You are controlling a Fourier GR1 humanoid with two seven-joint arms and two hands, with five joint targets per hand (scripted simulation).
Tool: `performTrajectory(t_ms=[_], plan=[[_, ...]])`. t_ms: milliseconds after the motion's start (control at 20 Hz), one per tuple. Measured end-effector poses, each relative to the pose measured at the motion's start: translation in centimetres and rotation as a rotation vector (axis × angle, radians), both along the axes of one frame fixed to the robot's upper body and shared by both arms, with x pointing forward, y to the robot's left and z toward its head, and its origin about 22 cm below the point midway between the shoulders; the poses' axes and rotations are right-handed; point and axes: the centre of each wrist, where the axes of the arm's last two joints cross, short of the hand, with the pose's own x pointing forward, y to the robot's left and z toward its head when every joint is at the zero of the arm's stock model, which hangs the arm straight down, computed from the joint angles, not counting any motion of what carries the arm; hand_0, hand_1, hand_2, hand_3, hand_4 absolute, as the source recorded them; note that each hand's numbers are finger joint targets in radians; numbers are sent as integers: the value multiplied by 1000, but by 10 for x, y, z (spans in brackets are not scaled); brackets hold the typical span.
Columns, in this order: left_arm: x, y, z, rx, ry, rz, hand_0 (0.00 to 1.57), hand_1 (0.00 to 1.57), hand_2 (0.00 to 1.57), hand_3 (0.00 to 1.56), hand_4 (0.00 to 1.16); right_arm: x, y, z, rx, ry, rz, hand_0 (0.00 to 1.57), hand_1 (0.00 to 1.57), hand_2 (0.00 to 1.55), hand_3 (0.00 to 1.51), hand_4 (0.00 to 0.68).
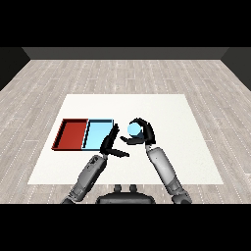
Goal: Pick the blue can and put it in the blue box
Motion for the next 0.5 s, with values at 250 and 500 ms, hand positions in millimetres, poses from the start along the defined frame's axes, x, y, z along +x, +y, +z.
performTrajectory(t_ms=[250,500], plan=[[2,-8,-6,-5,19,7,0,0,0,0,0,6,5,-5,24,-6,22,1475,1475,1457,1391,606],[1,-14,-9,-7,27,5,0,0,0,0,0,3,9,-3,11,-13,36,1488,1488,1462,1399,608]])
